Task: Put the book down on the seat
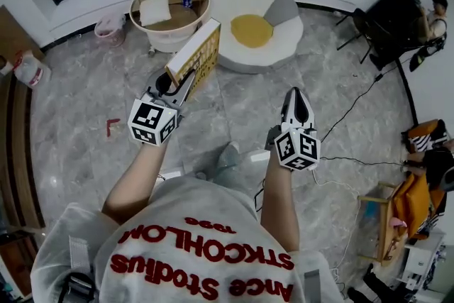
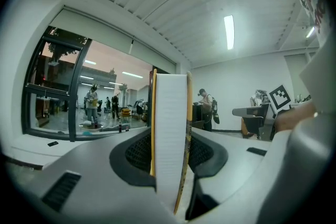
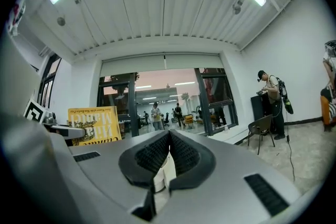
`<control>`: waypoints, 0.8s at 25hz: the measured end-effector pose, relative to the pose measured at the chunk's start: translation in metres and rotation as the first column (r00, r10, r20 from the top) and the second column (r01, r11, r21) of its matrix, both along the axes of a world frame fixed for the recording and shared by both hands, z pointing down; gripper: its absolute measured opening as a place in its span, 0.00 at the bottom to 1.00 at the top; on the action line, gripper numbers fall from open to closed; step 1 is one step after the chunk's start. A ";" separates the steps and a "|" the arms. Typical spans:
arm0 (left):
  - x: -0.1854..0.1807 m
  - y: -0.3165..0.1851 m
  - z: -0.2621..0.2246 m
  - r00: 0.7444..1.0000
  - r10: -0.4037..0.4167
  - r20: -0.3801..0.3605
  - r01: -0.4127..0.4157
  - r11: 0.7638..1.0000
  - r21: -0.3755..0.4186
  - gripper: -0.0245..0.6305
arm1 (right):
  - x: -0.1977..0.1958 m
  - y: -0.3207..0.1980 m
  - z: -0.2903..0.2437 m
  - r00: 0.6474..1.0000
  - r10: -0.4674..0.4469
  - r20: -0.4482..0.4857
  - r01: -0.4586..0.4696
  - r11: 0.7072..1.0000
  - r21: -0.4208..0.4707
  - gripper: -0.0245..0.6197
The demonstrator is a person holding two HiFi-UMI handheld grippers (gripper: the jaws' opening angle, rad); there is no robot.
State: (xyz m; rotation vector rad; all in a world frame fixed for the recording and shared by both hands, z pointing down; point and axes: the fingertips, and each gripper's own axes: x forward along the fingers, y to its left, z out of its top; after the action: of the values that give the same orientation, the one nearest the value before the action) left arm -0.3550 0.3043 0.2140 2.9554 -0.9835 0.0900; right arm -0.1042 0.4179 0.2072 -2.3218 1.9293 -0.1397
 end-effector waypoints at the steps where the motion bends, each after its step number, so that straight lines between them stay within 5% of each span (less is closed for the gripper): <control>1: 0.001 -0.004 0.002 1.000 -0.005 0.001 0.005 1.000 -0.002 0.26 | 0.002 -0.007 0.002 1.000 -0.007 0.002 0.007 1.000 0.000 0.08; 9: 0.024 -0.049 0.008 0.998 -0.062 0.001 0.062 0.998 -0.002 0.26 | 0.032 -0.070 0.014 0.997 -0.076 0.014 0.076 0.997 -0.006 0.08; 20: 0.104 -0.131 0.000 0.993 -0.118 0.006 0.118 0.993 0.009 0.26 | 0.103 -0.164 0.012 0.984 -0.178 -0.005 0.178 0.984 -0.028 0.08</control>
State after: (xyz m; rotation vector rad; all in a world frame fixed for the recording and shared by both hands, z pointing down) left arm -0.2514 0.1736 0.2136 2.8982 -1.1591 0.0926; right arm -0.0017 0.2540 0.2194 -2.1655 2.1500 -0.1757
